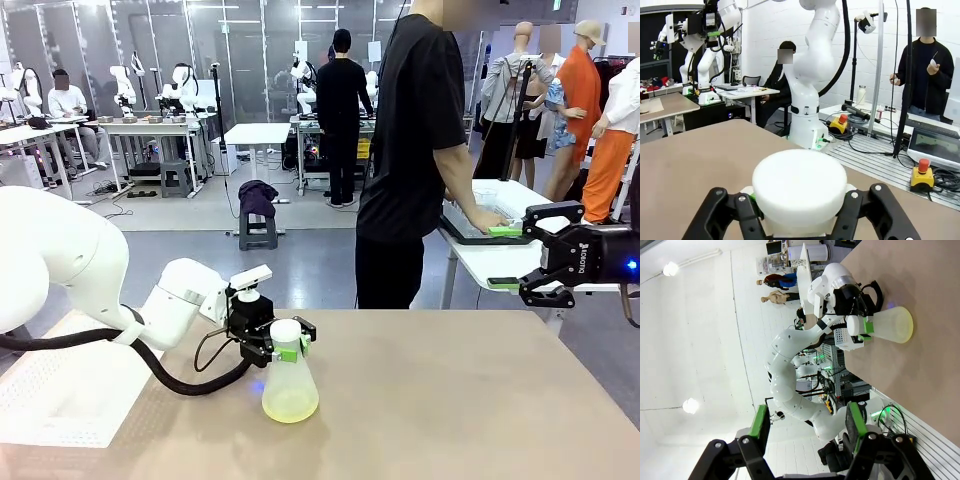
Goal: Prepare the solutions needed for the experiment.
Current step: When the human places the Big flask in the center of the table, pick up the Big flask and place it in the left Organizing basket.
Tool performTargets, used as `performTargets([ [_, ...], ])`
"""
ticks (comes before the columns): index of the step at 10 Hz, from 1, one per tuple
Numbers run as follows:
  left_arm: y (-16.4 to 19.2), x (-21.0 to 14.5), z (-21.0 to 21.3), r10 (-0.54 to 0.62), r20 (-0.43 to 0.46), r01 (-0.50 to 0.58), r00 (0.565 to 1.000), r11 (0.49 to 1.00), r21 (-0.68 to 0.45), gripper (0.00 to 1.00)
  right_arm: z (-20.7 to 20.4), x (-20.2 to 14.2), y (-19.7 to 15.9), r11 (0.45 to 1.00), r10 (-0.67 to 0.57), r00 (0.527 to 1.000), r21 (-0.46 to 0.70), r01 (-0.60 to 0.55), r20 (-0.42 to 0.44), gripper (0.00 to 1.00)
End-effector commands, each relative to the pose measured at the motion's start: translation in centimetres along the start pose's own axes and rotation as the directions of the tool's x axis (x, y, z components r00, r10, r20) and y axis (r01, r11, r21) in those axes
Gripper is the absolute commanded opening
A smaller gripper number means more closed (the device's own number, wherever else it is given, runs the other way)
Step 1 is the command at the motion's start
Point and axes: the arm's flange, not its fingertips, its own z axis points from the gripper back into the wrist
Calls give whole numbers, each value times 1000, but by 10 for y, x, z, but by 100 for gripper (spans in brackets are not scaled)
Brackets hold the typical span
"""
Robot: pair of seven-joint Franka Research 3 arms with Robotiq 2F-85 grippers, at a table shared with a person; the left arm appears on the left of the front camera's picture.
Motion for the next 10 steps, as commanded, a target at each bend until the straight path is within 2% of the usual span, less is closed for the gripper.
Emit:
performTargets([
  [1,-6,4,3,12,11,-12,1000,1000,1,2,1,-1,0,1000,0,1000,1,0,-7,77],
  [3,-16,31,2,-4,-16,4,1000,1000,9,2,1,-1,0,1000,0,1000,1,0,-7,77],
  [5,-31,61,6,-18,-4,18,1000,1000,-12,2,1,-1,0,1000,0,1000,1,0,-7,77],
  [6,-41,79,11,-35,-30,35,999,999,3,2,1,-1,0,1000,0,1000,1,0,-7,77],
  [8,-71,115,24,-80,-69,82,994,996,28,2,1,-1,0,1000,0,1000,1,0,-7,77],
  [10,-120,149,44,-76,-130,91,989,989,117,2,1,-1,0,1000,0,1000,1,0,-7,77],
])
